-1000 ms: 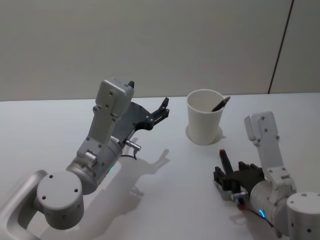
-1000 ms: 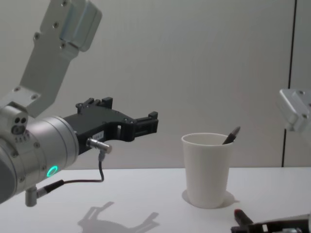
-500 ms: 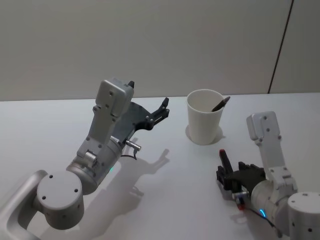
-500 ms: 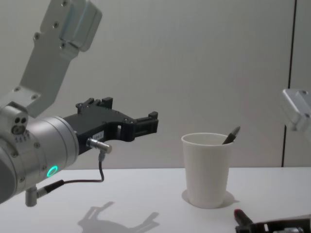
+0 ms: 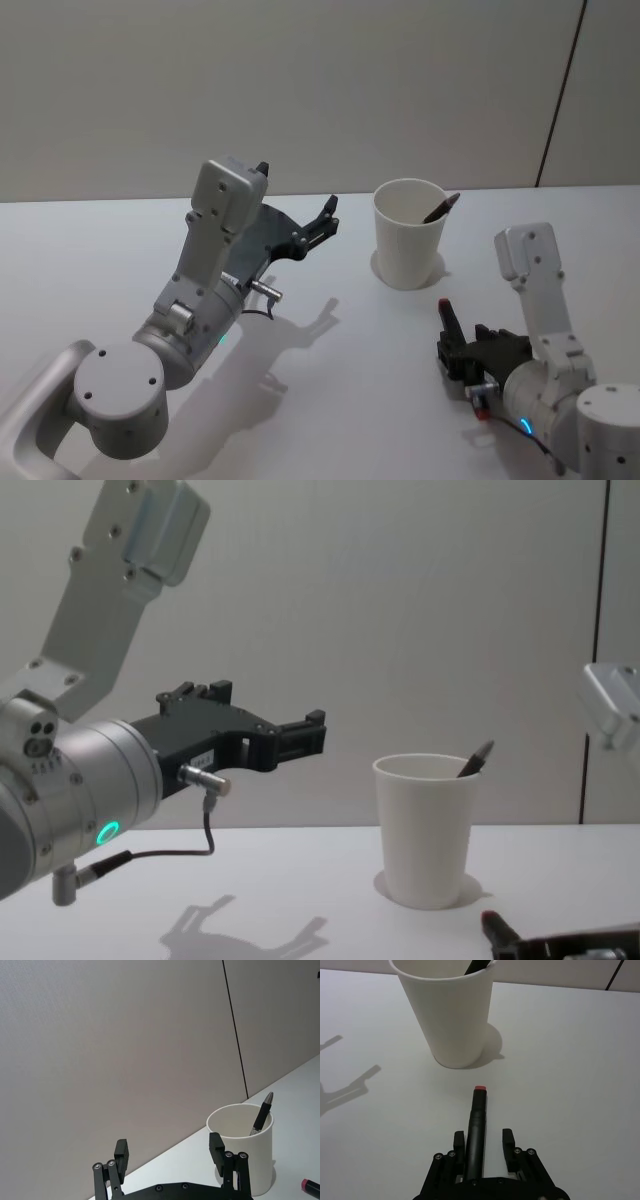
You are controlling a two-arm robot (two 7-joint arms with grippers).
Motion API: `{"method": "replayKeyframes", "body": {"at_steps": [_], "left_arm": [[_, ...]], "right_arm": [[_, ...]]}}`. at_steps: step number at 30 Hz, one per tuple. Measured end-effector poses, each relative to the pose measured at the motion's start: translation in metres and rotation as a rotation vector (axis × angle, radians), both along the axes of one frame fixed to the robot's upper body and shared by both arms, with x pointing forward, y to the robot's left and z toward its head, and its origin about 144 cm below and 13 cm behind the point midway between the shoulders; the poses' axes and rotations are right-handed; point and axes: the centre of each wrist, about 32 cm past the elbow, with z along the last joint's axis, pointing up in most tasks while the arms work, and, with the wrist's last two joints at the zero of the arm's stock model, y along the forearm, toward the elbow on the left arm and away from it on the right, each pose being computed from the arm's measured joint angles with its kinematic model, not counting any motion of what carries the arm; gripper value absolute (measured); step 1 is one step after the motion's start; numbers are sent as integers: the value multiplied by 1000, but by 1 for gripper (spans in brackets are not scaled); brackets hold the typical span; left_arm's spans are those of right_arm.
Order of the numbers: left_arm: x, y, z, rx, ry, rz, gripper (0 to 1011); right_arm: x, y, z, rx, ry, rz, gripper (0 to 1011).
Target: Place the pen into the pen holder.
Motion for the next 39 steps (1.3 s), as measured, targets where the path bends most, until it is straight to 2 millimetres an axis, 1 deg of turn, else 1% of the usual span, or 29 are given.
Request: {"method": "replayKeyframes", "body": {"at_steps": [22,28,39], "left_arm": [[0,0,0,0,0,0,1001],[0,0,0,0,0,0,1001],[0,0,0,0,0,0,1001]], "right_arm": [[0,0,-1,-1,-7,8,313],[0,0,0,-1,-9,9,178],[0,0,0,-1,-10,10,178]]}}
